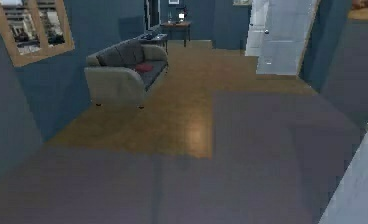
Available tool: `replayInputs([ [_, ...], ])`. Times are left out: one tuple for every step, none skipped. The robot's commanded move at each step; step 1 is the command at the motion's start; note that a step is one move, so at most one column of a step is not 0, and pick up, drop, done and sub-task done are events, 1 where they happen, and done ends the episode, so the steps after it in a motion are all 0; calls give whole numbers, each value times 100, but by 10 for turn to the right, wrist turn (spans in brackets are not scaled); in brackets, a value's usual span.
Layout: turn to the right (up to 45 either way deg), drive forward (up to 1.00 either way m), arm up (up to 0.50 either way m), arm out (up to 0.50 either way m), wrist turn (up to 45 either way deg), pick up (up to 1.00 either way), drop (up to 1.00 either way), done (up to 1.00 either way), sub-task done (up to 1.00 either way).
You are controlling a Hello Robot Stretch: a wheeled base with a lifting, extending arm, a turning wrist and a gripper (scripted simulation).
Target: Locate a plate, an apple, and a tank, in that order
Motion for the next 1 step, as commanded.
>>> replayInputs([
  [0,100,0,0,0,0,0,0,0],
])
